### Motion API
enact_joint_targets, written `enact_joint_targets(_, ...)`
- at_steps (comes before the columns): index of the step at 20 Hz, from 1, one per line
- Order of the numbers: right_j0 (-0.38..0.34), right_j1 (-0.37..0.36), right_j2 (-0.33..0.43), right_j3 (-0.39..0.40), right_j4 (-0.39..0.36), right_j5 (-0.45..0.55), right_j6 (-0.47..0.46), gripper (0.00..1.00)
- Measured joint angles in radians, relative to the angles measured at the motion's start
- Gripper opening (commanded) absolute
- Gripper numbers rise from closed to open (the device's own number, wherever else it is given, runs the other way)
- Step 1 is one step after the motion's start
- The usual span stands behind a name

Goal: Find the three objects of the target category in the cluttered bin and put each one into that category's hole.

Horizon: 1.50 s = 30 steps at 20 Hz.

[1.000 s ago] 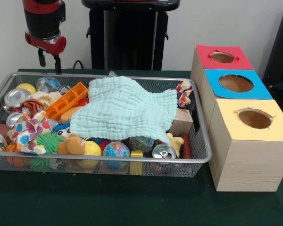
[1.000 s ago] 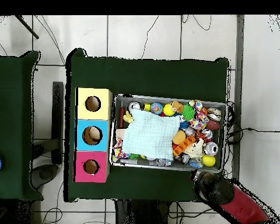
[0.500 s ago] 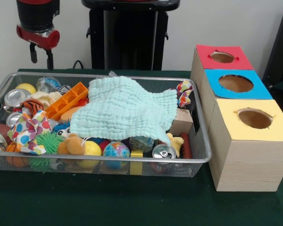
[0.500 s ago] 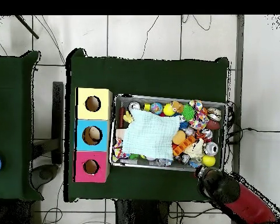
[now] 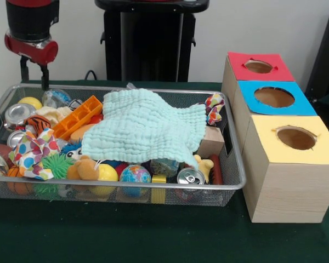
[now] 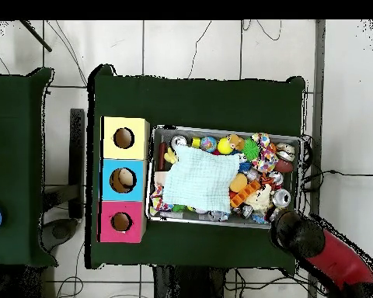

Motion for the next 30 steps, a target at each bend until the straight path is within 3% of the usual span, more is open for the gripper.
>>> enact_joint_targets(12, 0.082, 0.070, 0.004, -0.119, 0.037, 0.000, 0.000, 1.00)
enact_joint_targets(21, 0.084, 0.105, 0.005, -0.131, 0.049, 0.001, 0.000, 1.00)
enact_joint_targets(30, 0.084, 0.096, 0.005, -0.122, 0.049, 0.018, 0.000, 1.00)
